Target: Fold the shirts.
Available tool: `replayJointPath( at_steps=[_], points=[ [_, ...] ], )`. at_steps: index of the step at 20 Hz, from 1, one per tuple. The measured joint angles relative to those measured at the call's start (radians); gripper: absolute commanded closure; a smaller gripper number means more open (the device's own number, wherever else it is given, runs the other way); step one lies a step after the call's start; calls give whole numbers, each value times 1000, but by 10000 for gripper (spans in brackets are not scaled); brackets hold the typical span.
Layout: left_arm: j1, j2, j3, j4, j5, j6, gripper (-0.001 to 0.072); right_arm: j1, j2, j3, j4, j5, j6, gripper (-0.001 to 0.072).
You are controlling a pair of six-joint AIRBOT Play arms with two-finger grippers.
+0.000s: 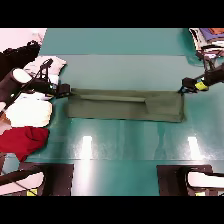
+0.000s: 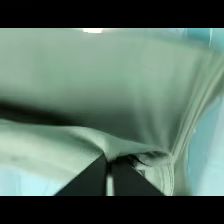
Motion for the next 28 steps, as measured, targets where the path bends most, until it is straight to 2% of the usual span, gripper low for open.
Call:
replayJointPath(
  at_steps=[1, 5, 6, 7, 8, 13, 21, 22, 24, 25, 28],
  points=[
    [1, -29, 28, -5, 11, 3, 39, -4, -40, 40, 5, 2, 0, 381],
    [2, -87, 136, -15, -18, 8, 44, -60, -128, 133, 66, 74, -40, 354],
    [2, -94, 161, -18, -47, 8, 252, -83, -137, 143, 76, 101, -53, 287],
    [2, -98, 179, -21, -78, 10, 538, -106, -143, 145, 83, 124, -64, 182],
    [1, -101, 195, -31, -103, 11, 680, -132, -148, 140, 89, 148, -72, 123],
    [-32, -108, 225, -68, -172, 14, 683, -239, -159, 5, 116, 176, -114, 112],
    [-176, -115, 232, -82, -116, 14, 684, -271, -169, -217, 277, 35, -232, 120],
    [-193, -117, 232, -82, -104, 13, 683, -260, -175, -228, 296, 33, -239, 190],
    [-230, -128, 232, -83, -80, 10, 684, -232, -188, -240, 302, 11, -251, 553],
    [-251, -136, 232, -86, -65, 9, 684, -217, -192, -245, 296, 4, -259, 672],
    [-311, -178, 250, -105, -14, 6, 684, -190, -172, -250, 299, -6, -279, 694]
  ],
)
